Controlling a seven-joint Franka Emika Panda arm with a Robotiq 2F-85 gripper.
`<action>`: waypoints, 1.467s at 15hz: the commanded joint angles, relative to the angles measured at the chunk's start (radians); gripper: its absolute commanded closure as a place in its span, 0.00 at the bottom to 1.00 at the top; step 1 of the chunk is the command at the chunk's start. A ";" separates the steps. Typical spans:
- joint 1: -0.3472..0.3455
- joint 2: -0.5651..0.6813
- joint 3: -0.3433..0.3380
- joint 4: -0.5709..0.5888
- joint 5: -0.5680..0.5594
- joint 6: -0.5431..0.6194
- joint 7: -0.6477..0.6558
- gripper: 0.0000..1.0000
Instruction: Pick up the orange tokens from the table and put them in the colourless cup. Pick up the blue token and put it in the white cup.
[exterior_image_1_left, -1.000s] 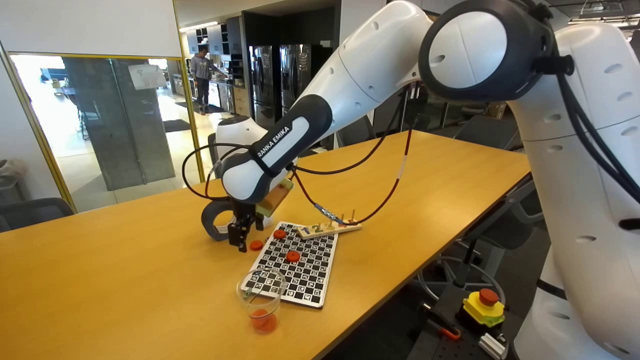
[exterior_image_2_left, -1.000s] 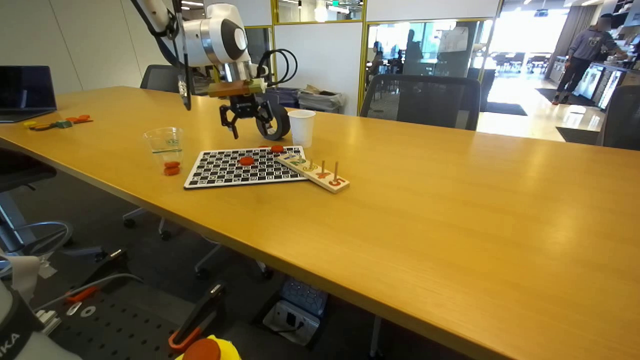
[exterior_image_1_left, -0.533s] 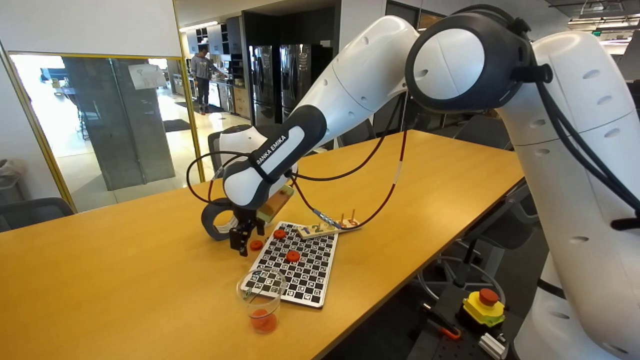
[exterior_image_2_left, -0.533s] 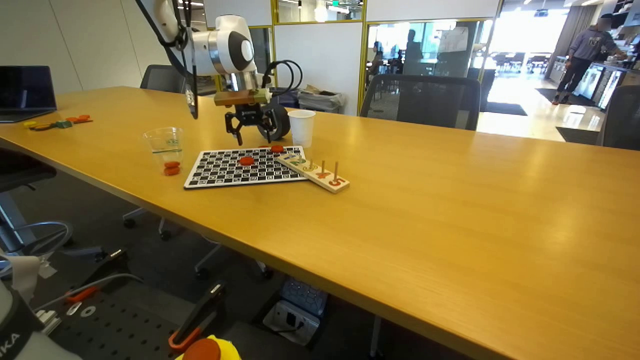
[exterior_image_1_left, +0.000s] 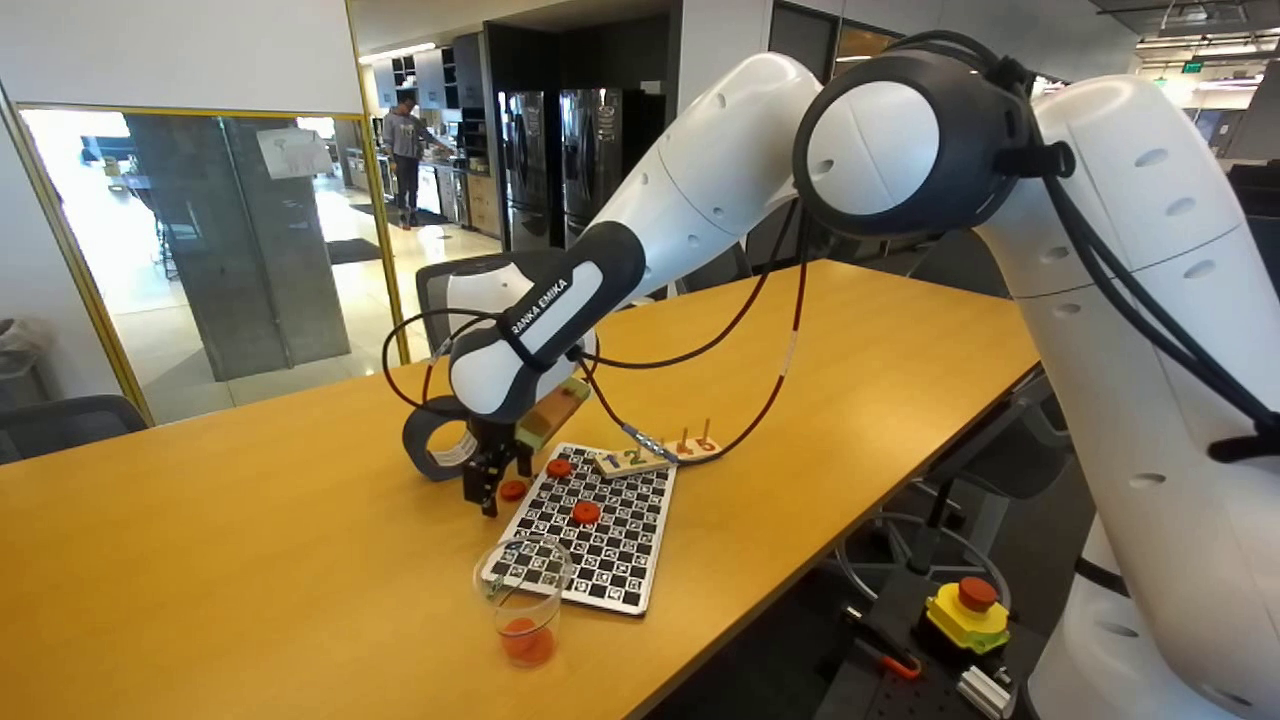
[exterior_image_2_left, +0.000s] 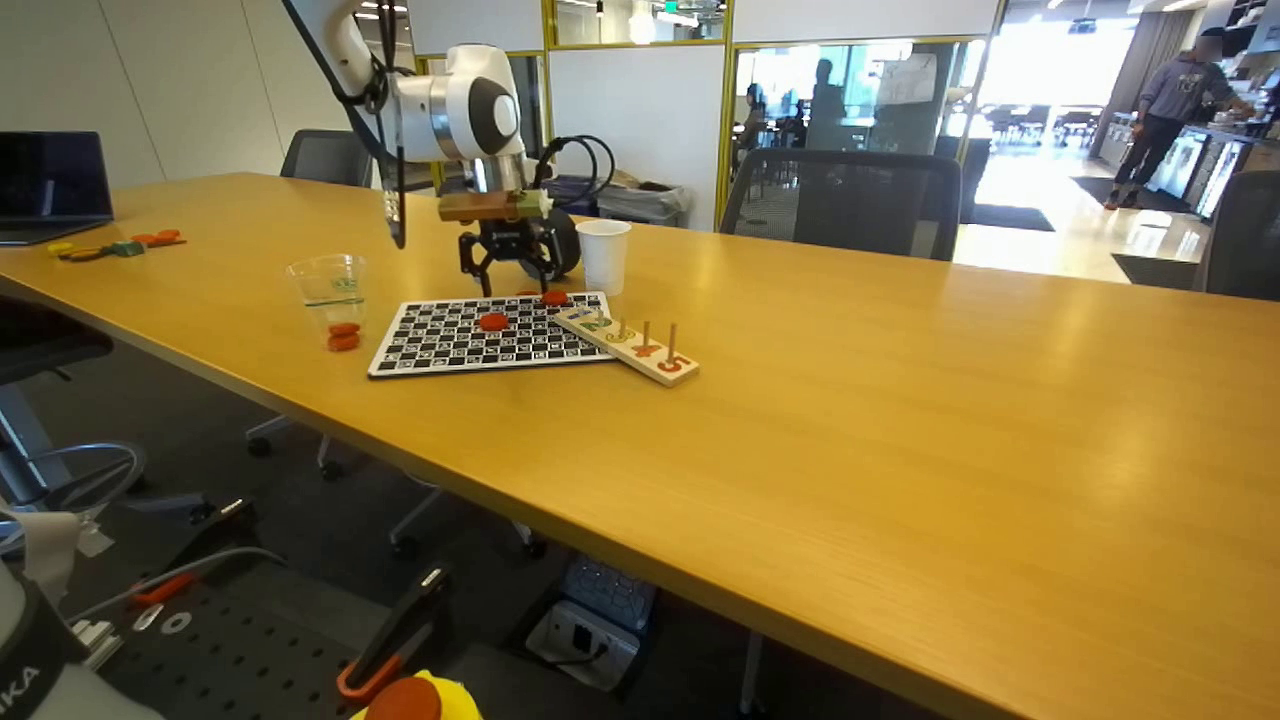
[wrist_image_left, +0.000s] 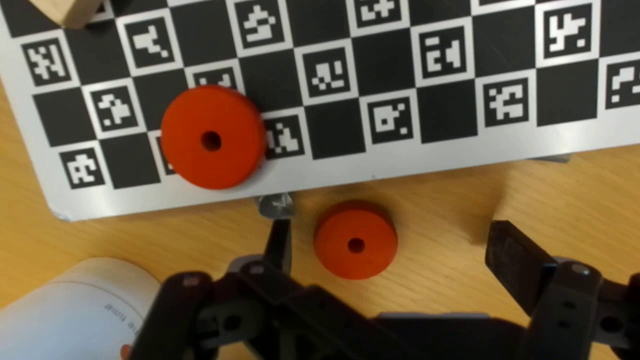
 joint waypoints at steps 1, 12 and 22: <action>-0.028 0.029 0.013 0.046 0.042 0.009 -0.047 0.00; -0.040 0.039 0.011 0.064 0.059 0.017 -0.065 0.57; -0.044 -0.025 0.054 0.041 0.083 -0.055 -0.114 0.79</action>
